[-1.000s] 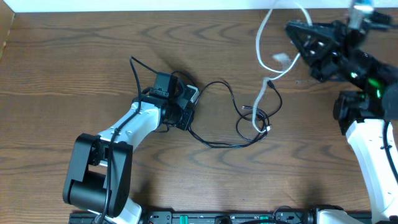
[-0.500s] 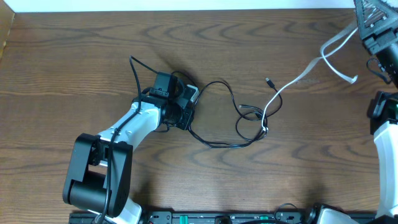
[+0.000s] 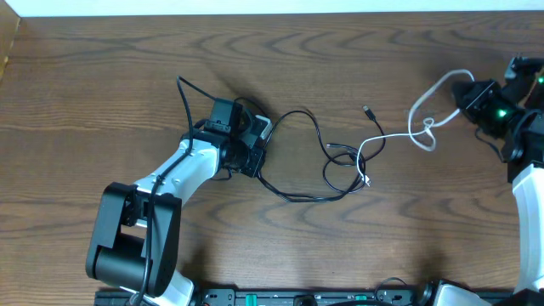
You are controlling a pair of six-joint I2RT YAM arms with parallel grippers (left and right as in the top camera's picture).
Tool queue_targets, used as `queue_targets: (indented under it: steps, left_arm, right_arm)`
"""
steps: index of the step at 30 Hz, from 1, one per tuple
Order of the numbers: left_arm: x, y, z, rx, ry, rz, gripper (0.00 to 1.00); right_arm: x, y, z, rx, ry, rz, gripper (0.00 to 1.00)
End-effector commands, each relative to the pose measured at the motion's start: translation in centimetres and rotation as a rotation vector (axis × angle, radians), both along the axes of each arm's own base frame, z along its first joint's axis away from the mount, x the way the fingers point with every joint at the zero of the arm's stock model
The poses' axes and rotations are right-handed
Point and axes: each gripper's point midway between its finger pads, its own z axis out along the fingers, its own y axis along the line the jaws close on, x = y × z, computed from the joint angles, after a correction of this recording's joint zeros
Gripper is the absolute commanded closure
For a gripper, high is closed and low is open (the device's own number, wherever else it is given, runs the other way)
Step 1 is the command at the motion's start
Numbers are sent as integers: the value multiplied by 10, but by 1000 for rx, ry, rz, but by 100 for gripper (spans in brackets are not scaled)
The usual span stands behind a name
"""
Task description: Untangle cables
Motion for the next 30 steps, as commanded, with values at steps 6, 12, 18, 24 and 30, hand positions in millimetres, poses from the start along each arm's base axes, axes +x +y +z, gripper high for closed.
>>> queue_targets:
  steps: [6, 12, 18, 24, 30]
  left_arm:
    - [1, 2, 0, 4, 2, 21, 92]
    - [1, 2, 0, 4, 2, 20, 92]
    - [2, 2, 0, 3, -1, 21, 92]
    - [2, 2, 0, 3, -2, 21, 92]
    - [2, 2, 0, 3, -2, 21, 92]
  right_arm:
    - [4, -37, -61, -247, 158, -27, 85]
    - [-4, -24, -100, -192, 290, 23, 7]
    - [-20, -8, -117, -177, 380, 81, 1]
    - [-21, 3, -118, -350, 394, 182, 1]
    - [-27, -4, -103, -429, 462, 157, 1]
